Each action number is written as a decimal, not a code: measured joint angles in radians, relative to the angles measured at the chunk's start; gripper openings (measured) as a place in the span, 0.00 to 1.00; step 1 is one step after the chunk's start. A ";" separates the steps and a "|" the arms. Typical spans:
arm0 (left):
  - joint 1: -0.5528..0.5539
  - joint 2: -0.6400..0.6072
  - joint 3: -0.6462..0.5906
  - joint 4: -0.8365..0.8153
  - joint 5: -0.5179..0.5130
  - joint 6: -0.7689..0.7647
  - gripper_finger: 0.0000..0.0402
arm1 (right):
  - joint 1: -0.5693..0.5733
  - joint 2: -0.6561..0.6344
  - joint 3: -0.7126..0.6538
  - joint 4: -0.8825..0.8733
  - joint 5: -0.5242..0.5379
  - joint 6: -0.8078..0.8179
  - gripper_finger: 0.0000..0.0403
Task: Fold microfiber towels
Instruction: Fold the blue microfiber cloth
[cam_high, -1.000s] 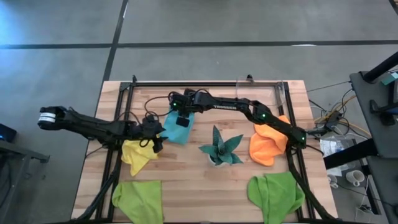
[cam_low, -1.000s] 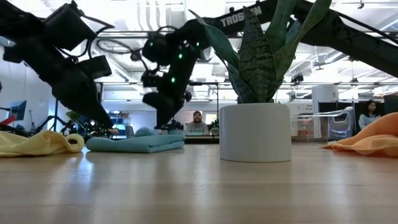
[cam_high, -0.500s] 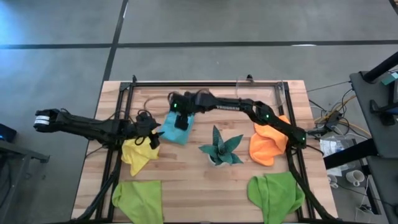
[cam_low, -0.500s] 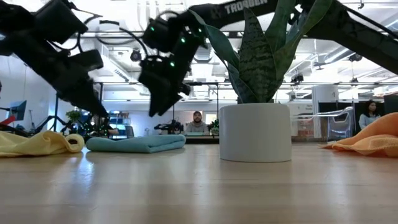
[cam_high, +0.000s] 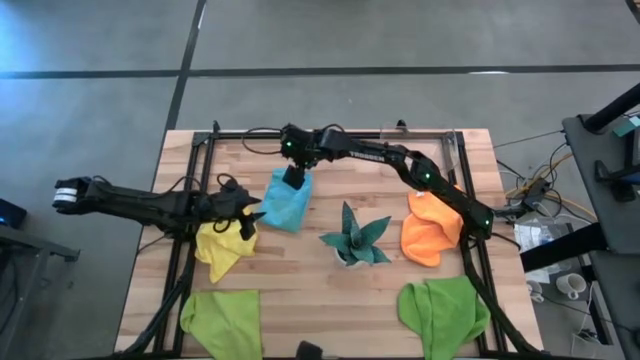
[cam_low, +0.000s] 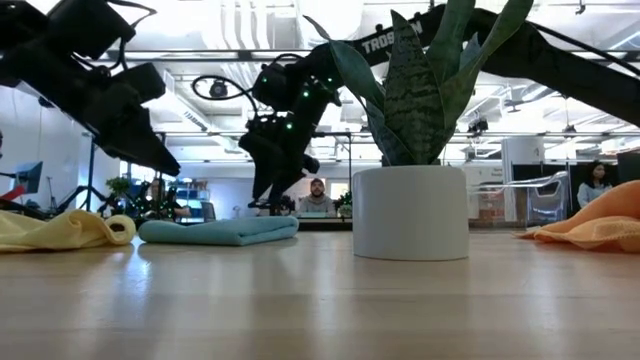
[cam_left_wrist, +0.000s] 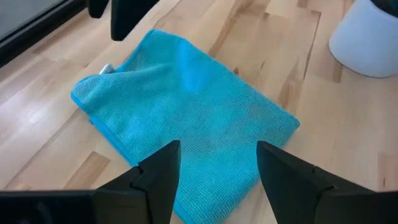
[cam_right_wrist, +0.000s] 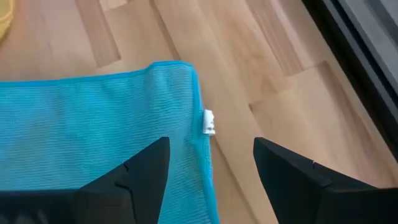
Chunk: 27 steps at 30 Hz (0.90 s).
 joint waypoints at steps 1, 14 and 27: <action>0.000 0.006 0.000 0.002 0.000 0.000 0.49 | -0.001 -0.002 0.000 -0.001 0.000 0.000 0.57; -0.001 0.136 -0.006 0.009 0.000 0.004 0.49 | 0.029 -0.030 0.026 0.030 0.004 -0.045 0.56; 0.000 0.328 -0.013 0.014 0.000 0.004 0.49 | 0.040 -0.033 0.029 0.031 0.005 -0.142 0.56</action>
